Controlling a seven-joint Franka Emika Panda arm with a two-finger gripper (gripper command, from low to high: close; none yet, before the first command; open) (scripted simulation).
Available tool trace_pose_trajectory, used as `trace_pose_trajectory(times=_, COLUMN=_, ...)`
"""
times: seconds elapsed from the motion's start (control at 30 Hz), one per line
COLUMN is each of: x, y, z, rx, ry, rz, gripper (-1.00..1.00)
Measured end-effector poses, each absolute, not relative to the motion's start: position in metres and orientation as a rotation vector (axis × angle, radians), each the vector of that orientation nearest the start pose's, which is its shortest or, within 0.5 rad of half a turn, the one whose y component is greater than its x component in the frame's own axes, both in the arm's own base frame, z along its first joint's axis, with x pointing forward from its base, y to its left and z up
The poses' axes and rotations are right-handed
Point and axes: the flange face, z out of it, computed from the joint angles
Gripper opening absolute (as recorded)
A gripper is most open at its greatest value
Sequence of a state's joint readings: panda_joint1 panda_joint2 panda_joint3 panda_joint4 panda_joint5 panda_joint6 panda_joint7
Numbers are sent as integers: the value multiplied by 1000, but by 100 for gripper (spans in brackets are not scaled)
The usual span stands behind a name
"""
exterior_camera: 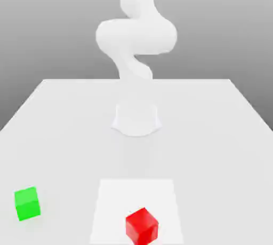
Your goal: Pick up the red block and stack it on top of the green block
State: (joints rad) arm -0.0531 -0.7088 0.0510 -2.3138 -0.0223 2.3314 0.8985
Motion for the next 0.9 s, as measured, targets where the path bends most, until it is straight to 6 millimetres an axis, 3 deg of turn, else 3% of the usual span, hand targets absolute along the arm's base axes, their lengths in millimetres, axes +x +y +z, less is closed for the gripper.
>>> trace_pose_trajectory(times=0.2, x=450, y=7, z=571, rx=-2454, ry=1505, rz=-790, gripper=0)
trace_pose_trajectory(times=0.43, x=494, y=1, z=440, rx=-2384, ry=1851, rz=-559, gripper=0)
trace_pose_trajectory(times=0.63, x=501, y=-3, z=329, rx=-2261, ry=2119, rz=-328, gripper=0)
trace_pose_trajectory(times=0.9, x=483, y=10, z=205, rx=-2045, ry=2381, rz=-17, gripper=0)
